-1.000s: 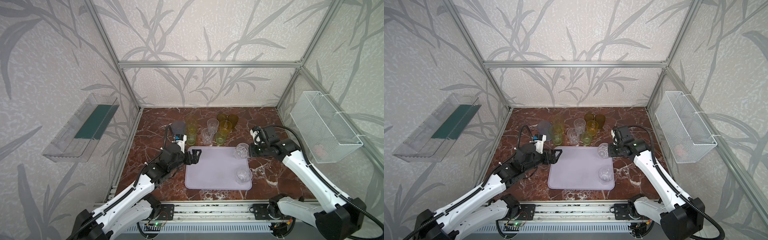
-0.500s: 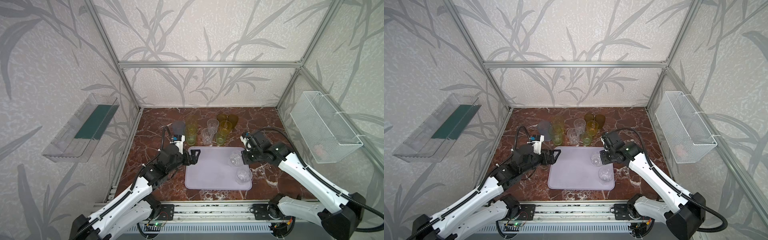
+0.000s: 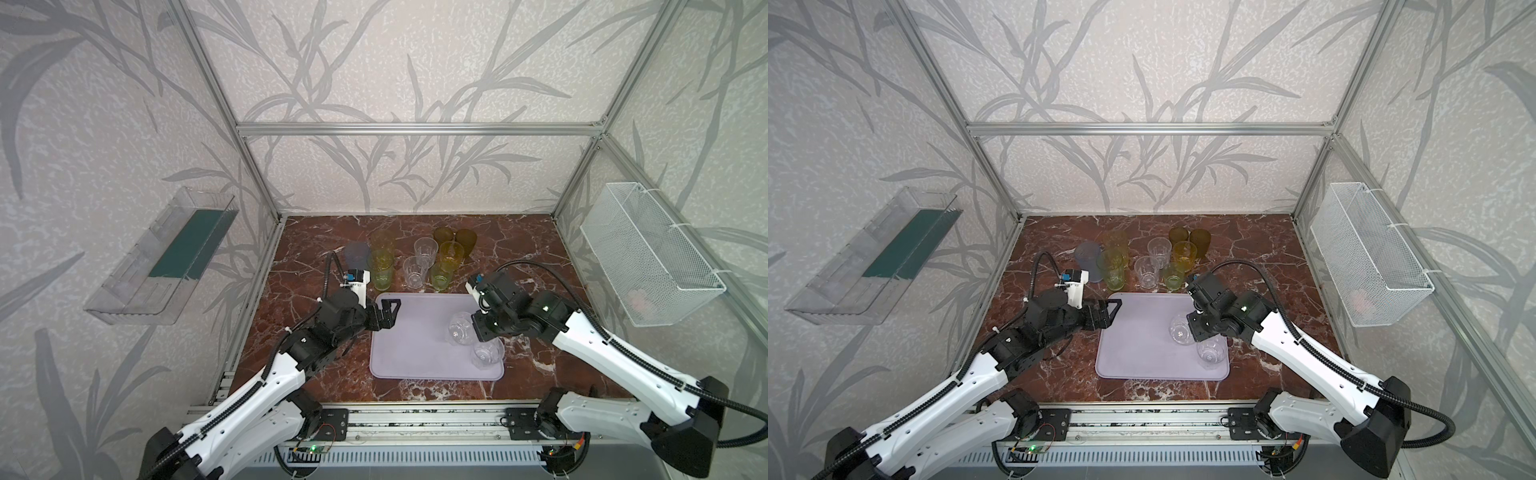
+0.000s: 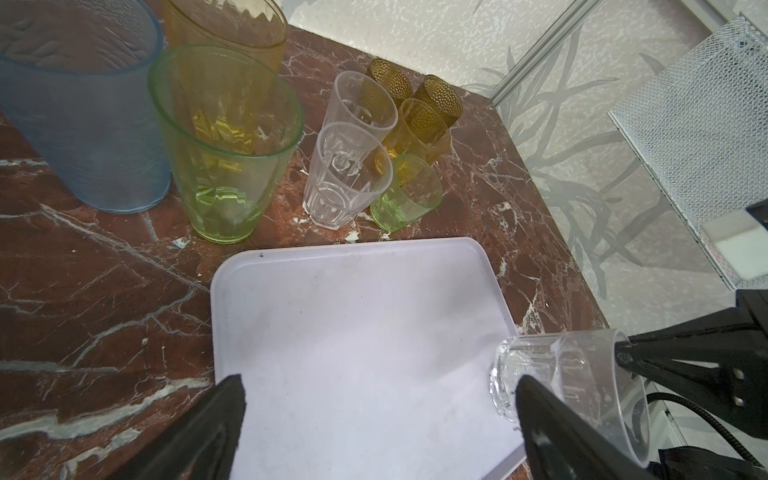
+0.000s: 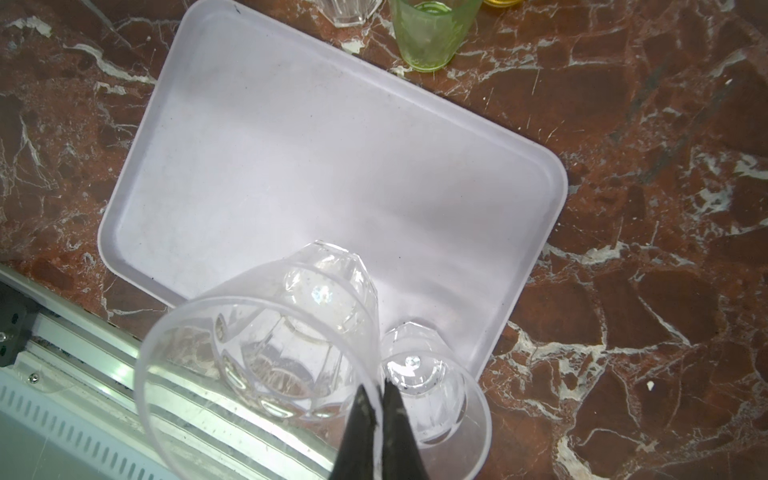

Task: Place the glasses into the tray
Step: Place the glass on the tray.

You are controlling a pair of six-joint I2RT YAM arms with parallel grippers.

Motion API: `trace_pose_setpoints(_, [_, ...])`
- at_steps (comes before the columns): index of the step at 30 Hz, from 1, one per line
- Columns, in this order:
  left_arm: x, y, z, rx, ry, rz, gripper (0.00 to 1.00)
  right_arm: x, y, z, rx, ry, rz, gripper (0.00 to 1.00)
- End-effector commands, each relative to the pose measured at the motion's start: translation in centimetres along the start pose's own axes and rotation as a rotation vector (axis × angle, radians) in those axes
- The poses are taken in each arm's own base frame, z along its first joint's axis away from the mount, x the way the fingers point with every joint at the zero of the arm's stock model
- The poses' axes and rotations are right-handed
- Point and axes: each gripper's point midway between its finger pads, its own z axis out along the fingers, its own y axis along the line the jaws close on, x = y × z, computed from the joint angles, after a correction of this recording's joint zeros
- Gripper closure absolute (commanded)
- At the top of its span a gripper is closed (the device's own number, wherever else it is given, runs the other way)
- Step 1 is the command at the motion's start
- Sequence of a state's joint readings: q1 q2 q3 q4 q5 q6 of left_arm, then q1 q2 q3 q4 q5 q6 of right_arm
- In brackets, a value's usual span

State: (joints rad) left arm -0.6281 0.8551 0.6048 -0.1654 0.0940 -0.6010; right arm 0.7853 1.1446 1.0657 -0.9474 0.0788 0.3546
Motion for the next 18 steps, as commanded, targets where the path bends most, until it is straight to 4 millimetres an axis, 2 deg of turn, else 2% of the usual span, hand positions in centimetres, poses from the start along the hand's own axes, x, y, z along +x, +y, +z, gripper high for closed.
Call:
trace_pose_setpoints(1, [-0.3, 0.2, 0.1, -0.017, -0.005, 0.0, 0.01, 0.1, 0.3, -0.3, 0.017, -0.007, 0.0, 1.0])
trace_pose_setpoints(18, [0.0, 0.0, 1.0, -0.012, 0.016, 0.006, 0.01, 2.9, 1.7, 1.8, 0.052, 0.085, -0.057, 1.0])
